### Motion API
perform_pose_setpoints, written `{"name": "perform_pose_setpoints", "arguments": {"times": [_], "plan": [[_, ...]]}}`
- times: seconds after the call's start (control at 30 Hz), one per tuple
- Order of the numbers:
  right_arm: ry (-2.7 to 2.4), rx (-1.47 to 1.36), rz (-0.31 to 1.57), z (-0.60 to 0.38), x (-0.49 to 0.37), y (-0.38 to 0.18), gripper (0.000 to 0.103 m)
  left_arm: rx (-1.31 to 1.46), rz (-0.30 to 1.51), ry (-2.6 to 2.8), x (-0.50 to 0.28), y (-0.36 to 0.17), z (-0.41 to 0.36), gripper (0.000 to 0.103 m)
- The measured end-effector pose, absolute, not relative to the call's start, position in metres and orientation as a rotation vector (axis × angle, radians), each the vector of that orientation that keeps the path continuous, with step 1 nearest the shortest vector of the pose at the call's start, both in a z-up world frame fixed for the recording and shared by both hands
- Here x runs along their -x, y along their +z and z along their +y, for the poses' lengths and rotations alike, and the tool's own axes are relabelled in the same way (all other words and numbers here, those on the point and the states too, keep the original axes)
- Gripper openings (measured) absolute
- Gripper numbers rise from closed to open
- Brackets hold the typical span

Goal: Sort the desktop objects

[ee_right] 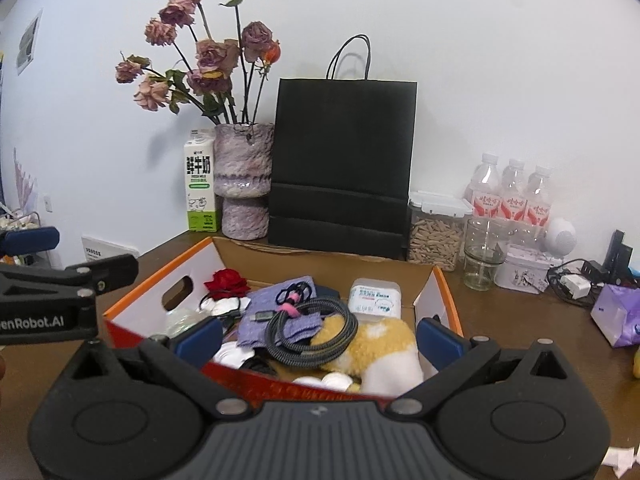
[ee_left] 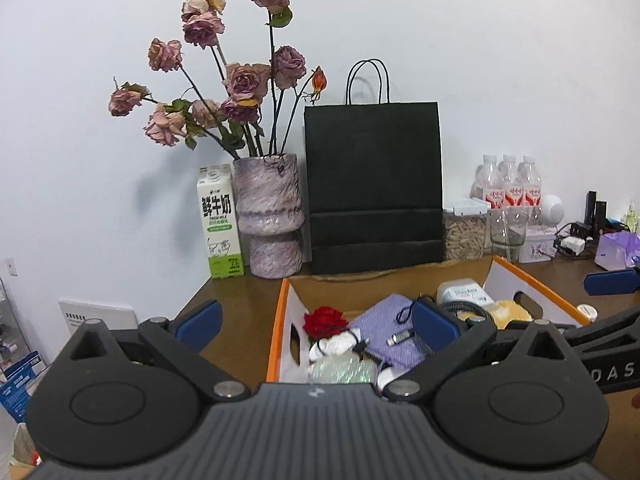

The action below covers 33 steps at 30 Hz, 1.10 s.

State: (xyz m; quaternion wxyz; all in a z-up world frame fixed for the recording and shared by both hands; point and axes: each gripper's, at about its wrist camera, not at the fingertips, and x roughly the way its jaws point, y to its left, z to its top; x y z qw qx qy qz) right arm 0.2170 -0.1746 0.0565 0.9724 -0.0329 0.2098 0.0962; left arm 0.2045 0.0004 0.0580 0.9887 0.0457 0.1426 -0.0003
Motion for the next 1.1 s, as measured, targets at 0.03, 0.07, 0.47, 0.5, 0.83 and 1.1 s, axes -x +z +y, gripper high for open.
{"name": "perform_pose_setpoints", "arguments": {"times": [0.03,0.07,0.47,0.5,0.83,1.1], "plan": [[0.196,0.063,0.428,-0.175,-0.213,0.057,0.103,-0.091,0.290,0.000,-0.200,0.058,0.001,0.103],[0.197,0.061,0.432,-0.175,-0.207,0.057,0.103,-0.089,0.297,0.000,-0.195,0.057,0.002,0.103],[0.226,0.073,0.440,-0.165,-0.150,0.057,0.103,-0.058,0.370,-0.019,-0.145,0.045,0.005,0.103],[0.225,0.073,0.442,-0.164,-0.147,0.056,0.103,-0.057,0.376,-0.017,-0.142,0.044,0.005,0.103],[0.205,0.056,0.487,-0.165,-0.116,0.042,0.103,-0.040,0.436,-0.019,-0.122,0.030,0.004,0.103],[0.204,0.049,0.502,-0.164,-0.107,0.036,0.103,-0.041,0.464,-0.008,-0.118,0.022,0.002,0.103]]}}
